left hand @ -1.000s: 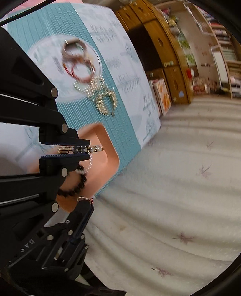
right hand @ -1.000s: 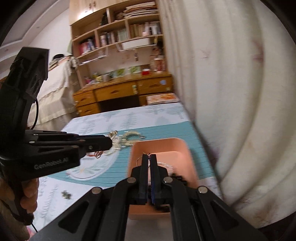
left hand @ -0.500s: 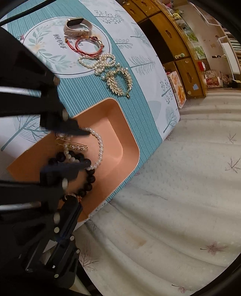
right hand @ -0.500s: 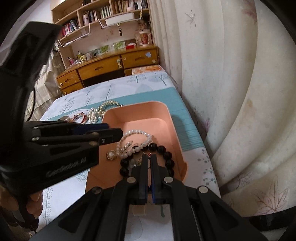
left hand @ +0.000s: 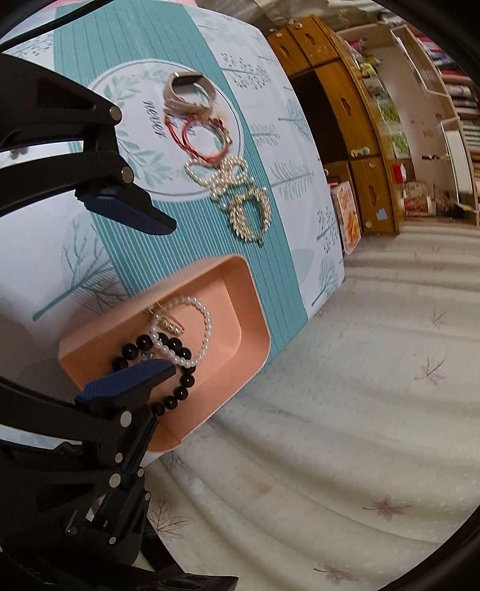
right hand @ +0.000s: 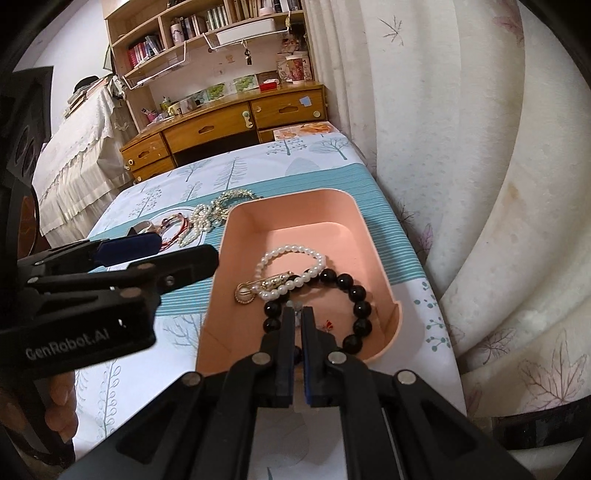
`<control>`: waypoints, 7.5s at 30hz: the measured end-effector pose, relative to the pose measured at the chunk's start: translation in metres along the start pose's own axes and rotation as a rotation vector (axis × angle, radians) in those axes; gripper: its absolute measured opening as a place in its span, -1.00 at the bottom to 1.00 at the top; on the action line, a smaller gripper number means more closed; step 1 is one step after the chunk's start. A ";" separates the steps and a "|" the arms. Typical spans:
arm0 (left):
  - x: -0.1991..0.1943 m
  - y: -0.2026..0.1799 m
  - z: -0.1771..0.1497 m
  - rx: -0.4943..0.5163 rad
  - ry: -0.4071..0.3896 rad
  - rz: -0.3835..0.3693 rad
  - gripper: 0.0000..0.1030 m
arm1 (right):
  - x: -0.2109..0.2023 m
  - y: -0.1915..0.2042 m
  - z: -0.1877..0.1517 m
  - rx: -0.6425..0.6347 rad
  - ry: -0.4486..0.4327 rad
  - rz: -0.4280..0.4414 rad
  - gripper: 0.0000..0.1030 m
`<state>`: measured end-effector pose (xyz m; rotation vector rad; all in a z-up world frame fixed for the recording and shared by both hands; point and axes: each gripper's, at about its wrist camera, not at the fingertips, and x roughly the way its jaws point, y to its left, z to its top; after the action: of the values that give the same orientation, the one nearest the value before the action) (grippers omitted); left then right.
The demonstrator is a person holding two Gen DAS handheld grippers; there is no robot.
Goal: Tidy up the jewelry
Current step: 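Carry the brooch into the pink tray with the left tool while the right tool drops the ring there, then withdraw both tools from the tray, moving the left tool toward the small flower brooch, then move the left tool over the pink-stone ring while the right tool reaches the blue flower charm, then close the left tool on the pink-stone ring while the right tool grasps the blue flower charm, then carry the ring and flower charm into the pink tray and open both tools, then withdraw both tools from the tray toward the watch band and gold hair comb, then grasp the pink watch band with the left tool while the right tool grasps the gold leaf hair comb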
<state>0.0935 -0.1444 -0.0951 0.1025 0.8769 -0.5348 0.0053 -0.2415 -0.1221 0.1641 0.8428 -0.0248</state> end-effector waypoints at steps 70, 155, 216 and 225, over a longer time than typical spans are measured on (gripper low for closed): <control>-0.100 0.209 -0.154 -0.409 0.010 0.256 0.63 | 0.061 0.208 -0.047 -0.614 0.166 0.276 -0.36; -0.038 -0.014 0.025 0.061 -0.038 -0.062 -0.75 | -0.038 0.008 0.036 -0.070 -0.132 0.111 -0.64; -0.094 0.119 0.021 -0.158 -0.043 0.115 0.50 | -0.020 0.079 0.103 -0.184 0.032 0.153 -0.42; -0.016 0.192 0.049 -0.288 0.162 0.121 0.50 | 0.089 0.071 0.173 -0.108 0.237 0.159 -0.42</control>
<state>0.2129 0.0135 -0.0758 -0.0640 1.0904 -0.2858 0.1984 -0.1946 -0.0659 0.1338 1.0629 0.1917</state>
